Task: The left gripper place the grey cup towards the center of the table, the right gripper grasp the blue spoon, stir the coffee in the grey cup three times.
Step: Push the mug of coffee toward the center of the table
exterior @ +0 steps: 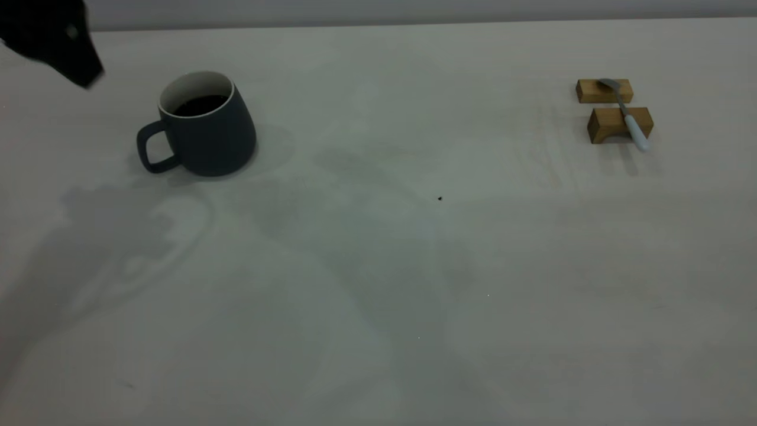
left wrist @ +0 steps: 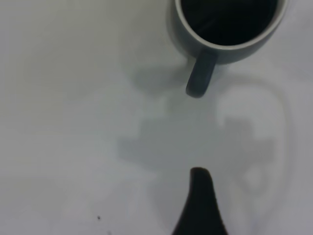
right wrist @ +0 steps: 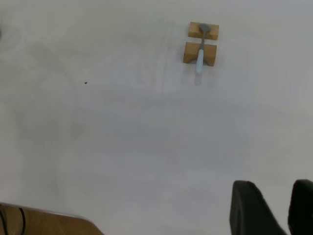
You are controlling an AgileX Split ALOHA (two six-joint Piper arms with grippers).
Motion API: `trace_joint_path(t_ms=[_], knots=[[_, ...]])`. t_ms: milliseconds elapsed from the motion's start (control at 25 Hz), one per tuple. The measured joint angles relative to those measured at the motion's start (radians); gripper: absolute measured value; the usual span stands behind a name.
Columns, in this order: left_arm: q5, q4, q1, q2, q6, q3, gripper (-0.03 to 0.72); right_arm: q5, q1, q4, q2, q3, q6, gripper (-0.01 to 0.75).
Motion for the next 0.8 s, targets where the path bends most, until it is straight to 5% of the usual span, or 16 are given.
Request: trace_joint_path(t_ms=[800], knots=[[-0.088, 0.000, 0.000, 0.417, 0.174, -0.254, 0.604, 0.000, 0.000, 0.001, 0.000, 0.000, -0.001, 0.237]])
